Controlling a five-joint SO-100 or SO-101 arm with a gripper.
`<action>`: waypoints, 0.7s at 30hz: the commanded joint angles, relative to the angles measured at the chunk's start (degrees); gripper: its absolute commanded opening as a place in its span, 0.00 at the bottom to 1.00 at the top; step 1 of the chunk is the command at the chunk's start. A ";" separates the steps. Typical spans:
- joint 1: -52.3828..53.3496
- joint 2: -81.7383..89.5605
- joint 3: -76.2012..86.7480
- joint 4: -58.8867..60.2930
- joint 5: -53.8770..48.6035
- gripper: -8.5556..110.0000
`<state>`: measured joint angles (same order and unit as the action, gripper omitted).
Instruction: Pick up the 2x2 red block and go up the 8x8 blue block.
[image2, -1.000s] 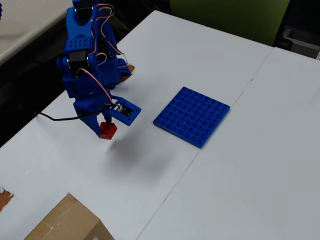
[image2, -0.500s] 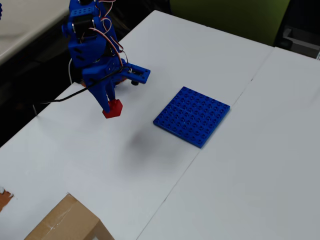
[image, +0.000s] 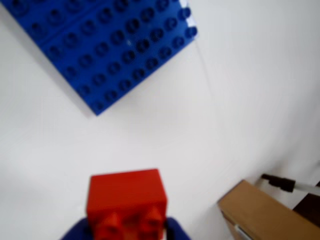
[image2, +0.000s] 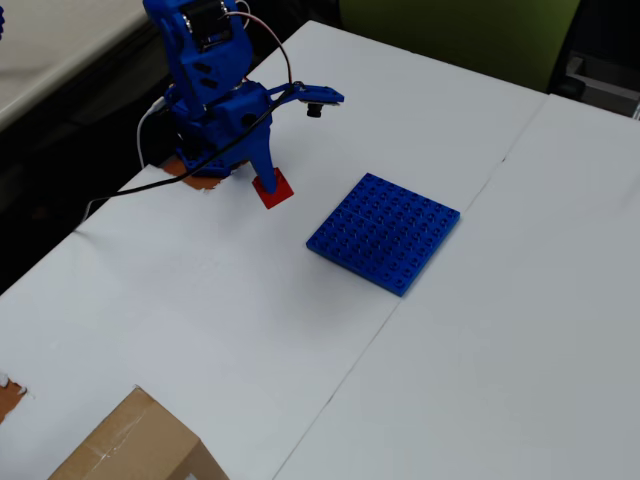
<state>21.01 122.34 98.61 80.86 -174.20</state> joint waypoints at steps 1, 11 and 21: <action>-4.04 1.05 -2.29 -0.70 -1.76 0.08; -13.71 -14.24 -22.76 9.23 -4.48 0.08; -19.42 -32.08 -43.59 17.14 -1.14 0.08</action>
<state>2.81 91.49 57.66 98.79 -175.52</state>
